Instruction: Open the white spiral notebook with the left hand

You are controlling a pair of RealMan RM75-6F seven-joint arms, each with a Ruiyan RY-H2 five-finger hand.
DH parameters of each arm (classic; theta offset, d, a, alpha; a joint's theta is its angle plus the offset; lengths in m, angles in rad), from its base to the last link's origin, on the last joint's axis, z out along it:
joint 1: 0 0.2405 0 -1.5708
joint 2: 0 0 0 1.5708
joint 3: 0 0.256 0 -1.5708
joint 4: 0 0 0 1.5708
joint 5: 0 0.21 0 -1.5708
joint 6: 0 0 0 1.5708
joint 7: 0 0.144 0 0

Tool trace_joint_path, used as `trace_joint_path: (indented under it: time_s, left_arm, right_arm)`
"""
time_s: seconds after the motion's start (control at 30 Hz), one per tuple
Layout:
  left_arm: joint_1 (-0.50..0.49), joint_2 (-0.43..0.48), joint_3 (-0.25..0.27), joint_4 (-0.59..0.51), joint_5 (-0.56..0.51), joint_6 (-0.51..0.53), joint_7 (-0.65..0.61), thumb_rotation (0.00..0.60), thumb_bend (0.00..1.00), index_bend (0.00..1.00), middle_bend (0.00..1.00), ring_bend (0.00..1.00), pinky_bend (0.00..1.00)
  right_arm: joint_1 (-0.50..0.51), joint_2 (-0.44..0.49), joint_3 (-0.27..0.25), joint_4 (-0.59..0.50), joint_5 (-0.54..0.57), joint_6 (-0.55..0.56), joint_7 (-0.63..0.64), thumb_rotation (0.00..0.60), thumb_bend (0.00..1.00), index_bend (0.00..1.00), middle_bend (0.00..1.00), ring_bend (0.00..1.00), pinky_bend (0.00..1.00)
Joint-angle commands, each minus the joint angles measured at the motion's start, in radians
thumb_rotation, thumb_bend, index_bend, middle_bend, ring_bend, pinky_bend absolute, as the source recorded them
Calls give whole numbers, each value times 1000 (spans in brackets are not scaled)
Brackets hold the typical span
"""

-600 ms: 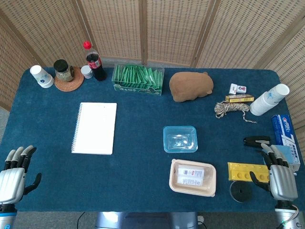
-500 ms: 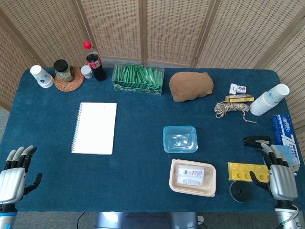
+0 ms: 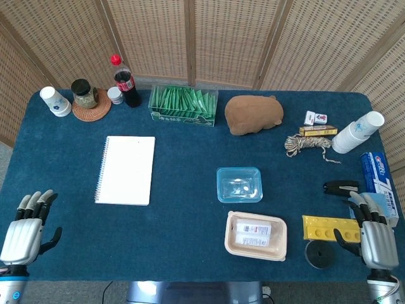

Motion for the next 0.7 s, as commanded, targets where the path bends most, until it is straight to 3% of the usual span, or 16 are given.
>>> trace_joint_path:
  time_s: [0.03,0.43,0.7]
  left_arm:
    - [-52,-4,-25,-19,-30,-68,39,600,364,182,87,13,0]
    - [-226,-122,-84,37,-119,-290,162,600,285,183,64,0,0]
    - [-297,-245,-106,117,-184,-346,234,600,280,188,62,0,0]
  right_arm:
    - [-6,2,-3,1,-2,6,3,600,307,221,148,42,121]
    - [-28,17,-6,4,9,26,13,600,306,221,147,42,121]
    - [-36,19,-4,10,23,27,16,600,306,222,147,42,121]
